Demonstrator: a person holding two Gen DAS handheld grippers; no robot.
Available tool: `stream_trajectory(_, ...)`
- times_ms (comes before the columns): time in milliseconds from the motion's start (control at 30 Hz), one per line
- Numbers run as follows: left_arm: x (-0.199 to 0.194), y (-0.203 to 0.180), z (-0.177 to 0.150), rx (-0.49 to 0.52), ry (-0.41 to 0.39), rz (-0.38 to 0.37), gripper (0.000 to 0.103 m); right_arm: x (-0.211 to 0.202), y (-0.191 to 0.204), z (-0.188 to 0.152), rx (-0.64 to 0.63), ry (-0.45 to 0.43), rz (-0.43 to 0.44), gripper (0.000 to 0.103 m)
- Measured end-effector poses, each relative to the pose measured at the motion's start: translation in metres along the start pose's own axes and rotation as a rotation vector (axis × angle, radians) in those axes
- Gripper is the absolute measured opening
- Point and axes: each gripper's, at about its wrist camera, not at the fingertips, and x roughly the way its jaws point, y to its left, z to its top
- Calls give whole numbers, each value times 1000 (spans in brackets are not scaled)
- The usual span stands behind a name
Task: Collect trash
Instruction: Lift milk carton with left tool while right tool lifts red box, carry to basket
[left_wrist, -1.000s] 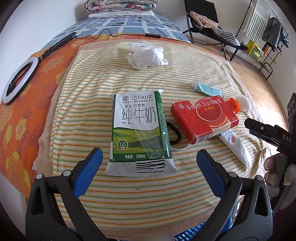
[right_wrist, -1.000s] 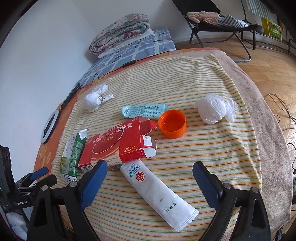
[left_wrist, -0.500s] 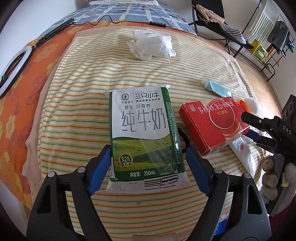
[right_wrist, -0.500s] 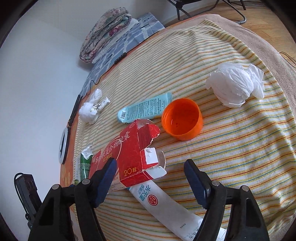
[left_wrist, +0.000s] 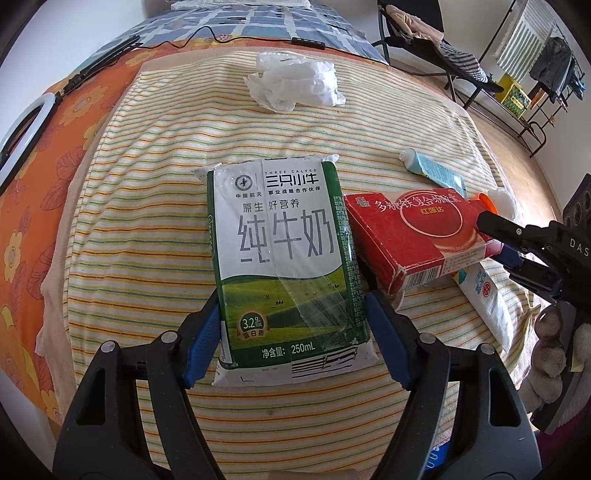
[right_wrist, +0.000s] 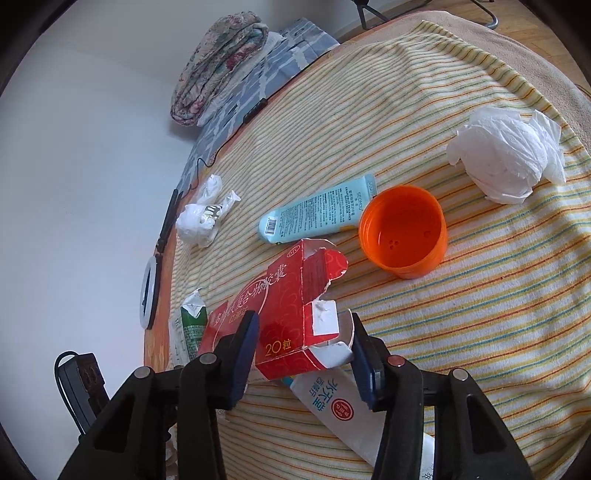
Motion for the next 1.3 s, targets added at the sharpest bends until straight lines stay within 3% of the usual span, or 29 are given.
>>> stream_trajectory(333,-9,2,-3,0,-26,3,72,-23,25,-7,-86,-79,36,28)
stream_trajectory(367,-10,1,-3,1,-31,5,68,-27,29,-9,-105,-90,34,26)
stream_trajectory(400,-12,2,-3,-1,-37,13,50,-30,35,-10,-128,-103,31,24)
stream_trajectory(533,-19,7,-2,-20,-50,16,46,-43,58,-15,-223,-160,9,20)
stream_trajectory(600,-19,10,-2,-43,-48,25,47,-51,69,-18,-273,-185,1,17)
stream_trajectory(633,-18,10,-2,-50,-40,28,53,-53,75,-20,-304,-197,-11,17)
stream_trajectory(667,-17,10,-1,-51,-29,32,68,-56,80,-22,-337,-207,-24,16)
stream_trajectory(700,-17,8,-1,-46,-36,34,77,-60,85,-25,-366,-223,-38,16)
stream_trajectory(767,-17,3,2,-28,-53,64,80,-64,96,-30,-409,-245,-62,15)
stream_trajectory(1100,2,-10,14,-21,-40,94,79,-77,110,-46,-527,-275,-136,13)
stream_trajectory(1267,-5,-9,13,-20,-66,74,68,-83,115,-50,-548,-291,-139,13)
stream_trajectory(1300,-7,-8,13,-18,-72,73,56,-85,117,-51,-557,-298,-140,13)
